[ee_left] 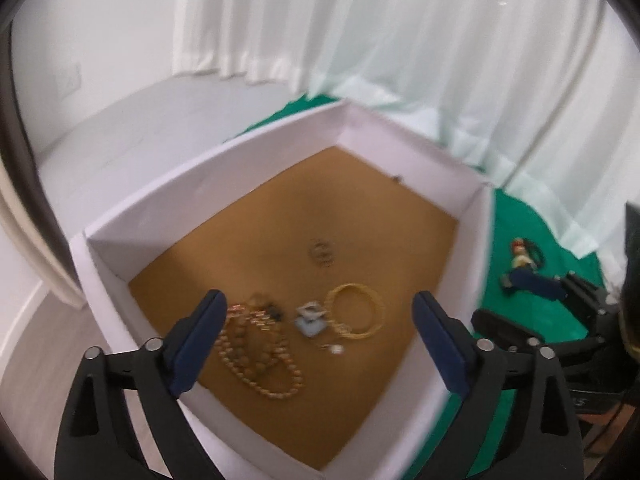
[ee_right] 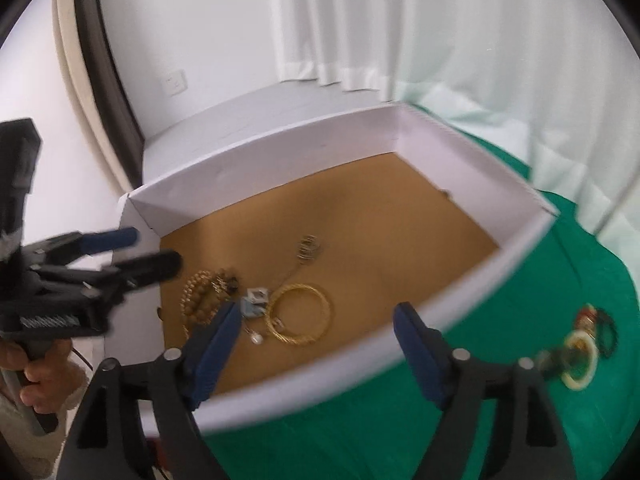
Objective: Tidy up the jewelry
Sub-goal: 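Withdraw both open grippers from the box back over the cloth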
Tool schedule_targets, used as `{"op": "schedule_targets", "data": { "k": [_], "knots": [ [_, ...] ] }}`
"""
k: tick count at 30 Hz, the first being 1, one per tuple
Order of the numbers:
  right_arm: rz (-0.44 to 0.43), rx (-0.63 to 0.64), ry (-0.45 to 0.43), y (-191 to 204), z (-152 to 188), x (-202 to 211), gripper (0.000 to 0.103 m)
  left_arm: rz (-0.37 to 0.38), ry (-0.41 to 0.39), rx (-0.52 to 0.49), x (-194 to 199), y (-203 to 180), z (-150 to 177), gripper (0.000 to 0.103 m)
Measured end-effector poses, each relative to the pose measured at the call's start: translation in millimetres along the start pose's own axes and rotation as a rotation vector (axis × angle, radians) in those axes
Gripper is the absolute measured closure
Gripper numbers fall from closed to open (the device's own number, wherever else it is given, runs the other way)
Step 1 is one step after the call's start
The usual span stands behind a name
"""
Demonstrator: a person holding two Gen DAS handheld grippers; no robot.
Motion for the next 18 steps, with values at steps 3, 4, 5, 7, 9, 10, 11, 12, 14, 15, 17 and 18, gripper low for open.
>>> {"op": "schedule_targets", "data": {
  "k": [3,4,5,7,9,10,11,12,14,15,17,18],
  "knots": [
    [0.093,-0.052,-0.003,-30.5,33.1,20.3,0.018,0.064,-0.03,-0.051,15.4,-35.1,5.8,0.004],
    [0.132,-0.07,0.005,-41.4,45.5,25.1,0.018,0.087,-0.03,-0.076,18.8,-49.4,9.6,0.003],
    [0.163,-0.09,0.015,-52.1,57.1,28.2,0.018,0.112,-0.025,-0.105,21.2,-64.7,14.3,0.003],
    [0.224,-0.143,0.047,-77.5,86.2,34.2,0.018,0.159,-0.01,-0.156,23.1,-92.3,24.1,0.003],
    [0.29,-0.208,0.086,-107.4,121.9,42.2,0.018,0.211,0.02,-0.207,21.1,-122.1,38.5,0.002],
    [0.314,-0.23,0.1,-117.9,135.4,45.2,0.018,0.229,0.036,-0.221,18.0,-132.8,44.4,0.002],
    [0.355,-0.265,0.119,-134.8,156.7,50.0,0.018,0.247,0.056,-0.235,13.9,-143.9,50.9,0.002],
    [0.376,-0.285,0.129,-145.0,167.8,53.6,0.018,0.27,0.088,-0.253,6.5,-159.1,61.6,0.002],
    [0.429,-0.351,0.151,-170.6,199.8,60.8,0.017,0.3,0.132,-0.276,-4.8,-177.7,77.1,0.002],
    [0.447,-0.378,0.158,-180.1,213.4,64.6,0.017,0.324,0.156,-0.295,-16.0,-191.2,87.5,0.002],
    [0.492,-0.442,0.174,-201.0,240.0,71.2,0.017,0.33,0.178,-0.319,-31.4,-207.0,102.1,0.002],
    [0.507,-0.462,0.179,-209.5,247.6,72.9,0.017,0.33,0.187,-0.331,-42.1,-214.6,108.0,0.002]
  ]
}}
Point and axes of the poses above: each gripper's, at about its wrist camera, not at the fingertips, and x roughly against the way its jaws point, y to its left, z to its underside, the point moved 2 cm from there along -x, roughly the way its jaws point, and after that the axes turned 5 degrees about z, right-handed, at the moved point
